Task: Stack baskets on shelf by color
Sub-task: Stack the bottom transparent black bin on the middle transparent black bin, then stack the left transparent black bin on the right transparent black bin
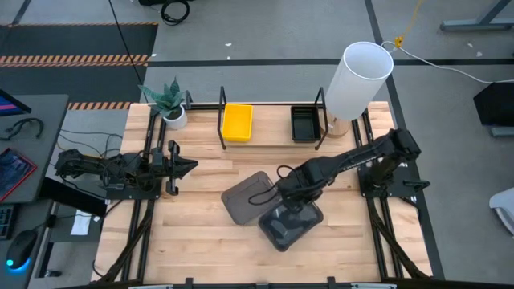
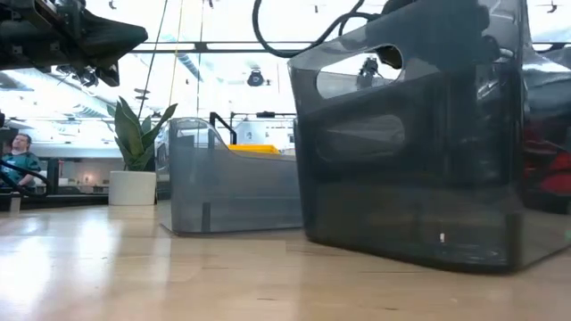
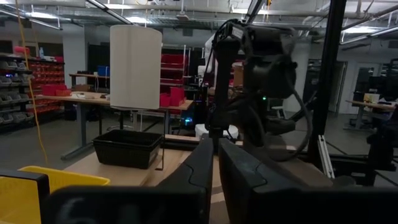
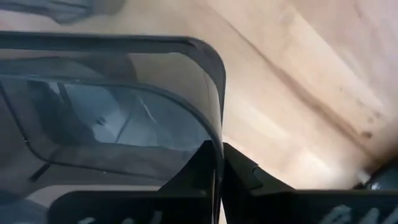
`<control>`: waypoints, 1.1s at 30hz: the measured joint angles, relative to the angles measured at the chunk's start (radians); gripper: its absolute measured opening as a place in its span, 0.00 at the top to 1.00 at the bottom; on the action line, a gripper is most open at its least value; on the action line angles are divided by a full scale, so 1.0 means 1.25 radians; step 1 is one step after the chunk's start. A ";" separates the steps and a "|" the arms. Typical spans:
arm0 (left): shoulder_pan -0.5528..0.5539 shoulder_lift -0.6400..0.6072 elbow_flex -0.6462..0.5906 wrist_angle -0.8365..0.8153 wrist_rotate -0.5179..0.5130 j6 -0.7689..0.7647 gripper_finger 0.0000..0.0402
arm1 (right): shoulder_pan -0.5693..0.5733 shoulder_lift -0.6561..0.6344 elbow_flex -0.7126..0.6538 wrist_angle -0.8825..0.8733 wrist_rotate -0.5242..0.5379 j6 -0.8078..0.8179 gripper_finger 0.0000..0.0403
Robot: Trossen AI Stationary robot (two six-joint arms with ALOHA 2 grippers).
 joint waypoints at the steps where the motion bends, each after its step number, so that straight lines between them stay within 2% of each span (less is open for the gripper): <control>1: 0.000 0.000 0.000 0.000 0.000 0.000 0.91 | -0.008 0.000 0.000 0.002 0.000 -0.019 0.92; 7: 0.000 0.000 0.000 0.000 0.000 0.000 0.92 | -0.056 0.000 0.000 -0.002 -0.018 -0.105 0.76; 12: 0.000 0.000 0.000 0.000 0.000 0.000 0.94 | -0.089 -0.011 0.001 -0.006 -0.190 -0.115 0.62; 15: 0.000 0.000 0.000 0.000 0.000 0.000 0.93 | -0.092 -0.030 0.028 -0.036 -0.211 -0.095 0.57; 18: 0.000 0.000 0.000 0.000 0.000 0.000 0.92 | -0.092 -0.040 0.075 -0.061 -0.162 -0.115 0.55; 24: 0.000 0.000 0.000 0.000 0.000 0.000 0.92 | -0.085 -0.042 0.120 0.082 0.128 -0.183 0.55; 27: 0.000 0.000 0.000 0.000 0.000 0.000 0.93 | -0.084 -0.039 0.119 0.148 0.220 -0.206 0.55; 29: 0.000 0.000 0.000 0.000 0.000 0.000 0.93 | -0.093 -0.036 0.111 0.192 0.237 -0.207 0.55; 33: 0.000 0.000 0.000 0.000 0.000 0.000 0.93 | -0.127 -0.014 0.097 0.233 0.218 -0.230 0.54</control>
